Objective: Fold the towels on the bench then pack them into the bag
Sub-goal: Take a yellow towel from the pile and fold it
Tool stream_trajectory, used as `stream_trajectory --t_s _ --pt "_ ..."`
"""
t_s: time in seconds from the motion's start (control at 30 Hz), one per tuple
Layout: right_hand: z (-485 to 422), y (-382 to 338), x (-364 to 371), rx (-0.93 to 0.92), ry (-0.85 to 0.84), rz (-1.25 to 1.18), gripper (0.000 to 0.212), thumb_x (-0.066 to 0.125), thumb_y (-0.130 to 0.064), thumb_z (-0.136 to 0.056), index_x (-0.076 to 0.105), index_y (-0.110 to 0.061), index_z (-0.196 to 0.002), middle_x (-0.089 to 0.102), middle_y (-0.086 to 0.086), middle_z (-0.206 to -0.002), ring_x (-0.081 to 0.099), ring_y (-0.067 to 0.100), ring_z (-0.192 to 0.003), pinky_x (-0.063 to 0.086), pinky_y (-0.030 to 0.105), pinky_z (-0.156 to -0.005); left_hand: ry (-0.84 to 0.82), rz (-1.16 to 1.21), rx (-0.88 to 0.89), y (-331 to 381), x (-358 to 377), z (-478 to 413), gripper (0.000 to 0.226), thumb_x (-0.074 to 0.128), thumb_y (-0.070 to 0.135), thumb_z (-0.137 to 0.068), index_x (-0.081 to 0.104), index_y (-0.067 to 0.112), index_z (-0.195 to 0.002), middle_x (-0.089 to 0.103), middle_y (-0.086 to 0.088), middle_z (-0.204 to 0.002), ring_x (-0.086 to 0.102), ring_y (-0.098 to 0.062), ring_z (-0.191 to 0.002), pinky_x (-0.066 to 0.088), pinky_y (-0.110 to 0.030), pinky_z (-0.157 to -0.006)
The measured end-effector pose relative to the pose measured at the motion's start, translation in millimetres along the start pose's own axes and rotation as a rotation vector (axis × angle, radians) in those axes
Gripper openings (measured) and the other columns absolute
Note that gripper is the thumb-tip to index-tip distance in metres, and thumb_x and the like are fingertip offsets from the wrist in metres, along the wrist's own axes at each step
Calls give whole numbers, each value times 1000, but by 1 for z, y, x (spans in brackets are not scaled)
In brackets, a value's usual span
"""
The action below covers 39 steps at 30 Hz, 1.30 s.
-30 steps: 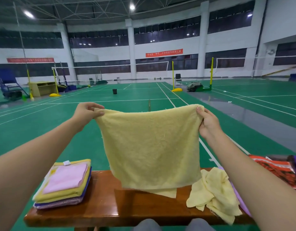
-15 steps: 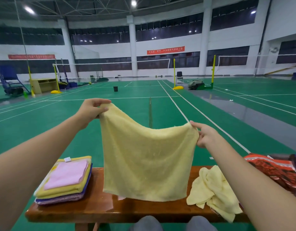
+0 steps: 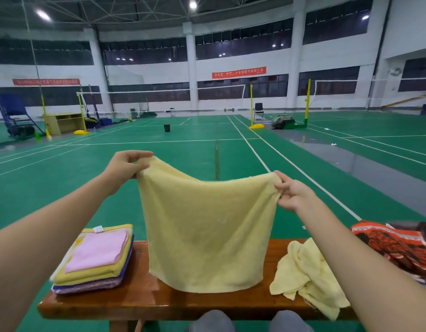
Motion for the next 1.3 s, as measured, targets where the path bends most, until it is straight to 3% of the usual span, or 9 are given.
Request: stream_trajectory --t_s 0.27,0.47,0.53,0.67,0.77,0.8,1.0,1.13,1.3 --pt "2 -29 14 -344 26 -213 35 52 9 -88 59 -4 -120 63 8 -95 61 15 -79 55 24 -73 -48 35 2 16 -12 -8 39 66 2 -84 61 11 -121 56 -4 -116 57 -15 -96 54 -12 -61" --pt "8 -51 11 -701 180 432 38 62 12 -80 63 -4 -114 62 3 -93 57 9 -81 50 15 -71 35 -96 115 26 -17 -13 36 70 -2 -79 65 3 -115 60 -7 -107 57 -18 -93 52 -8 -59" --pt "8 -50 8 -735 220 503 39 61 12 -79 63 -4 -115 61 4 -93 54 5 -74 48 13 -68 63 -109 134 23 -15 -13 37 70 -2 -78 65 2 -114 61 -8 -106 56 -19 -95 53 -9 -59" --pt "2 -41 0 -500 201 310 35 56 15 -80 64 -3 -109 59 4 -82 54 11 -67 47 17 -56 35 -104 123 21 -8 -12 38 69 -2 -79 64 5 -116 61 -5 -107 55 -19 -97 53 -10 -60" --pt "0 -27 -7 -270 255 121 8 65 3 -80 61 -3 -81 57 6 -71 51 15 -57 44 23 -45 26 -90 119 23 -1 -11 37 68 -2 -81 64 7 -117 59 -3 -107 54 -17 -97 52 -9 -60" --pt "-1 -22 -11 -223 280 94 11 69 -1 -79 59 -4 -76 57 6 -70 52 15 -57 44 25 -46 27 -83 118 22 0 -11 37 68 -2 -81 64 7 -117 59 -2 -107 54 -16 -97 52 -9 -60" --pt "-6 -7 -15 -126 173 22 20 57 5 -88 63 -3 -105 64 13 -108 60 17 -80 54 25 -67 17 -92 103 13 0 -10 36 68 -2 -81 65 7 -116 61 -3 -108 55 -17 -99 53 -14 -61" --pt "-2 -4 -6 -54 68 24 38 43 5 -95 50 -6 -131 59 8 -89 57 15 -75 54 21 -50 15 -82 93 7 -1 -7 37 67 -1 -82 63 6 -118 59 -3 -110 53 -18 -101 52 -16 -61" --pt "-8 -11 -9 -191 71 153 38 44 10 -92 54 -2 -127 60 13 -95 56 17 -82 51 32 -79 4 -84 64 -1 -4 -4 39 67 -1 -81 62 5 -119 57 -4 -112 52 -19 -102 51 -21 -66"
Point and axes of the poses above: each hand's wrist, its own z-axis away from the middle knuckle, its own x-axis out of the palm, y = z × x, the point moved 4 cm from there along -z, towards the middle knuckle
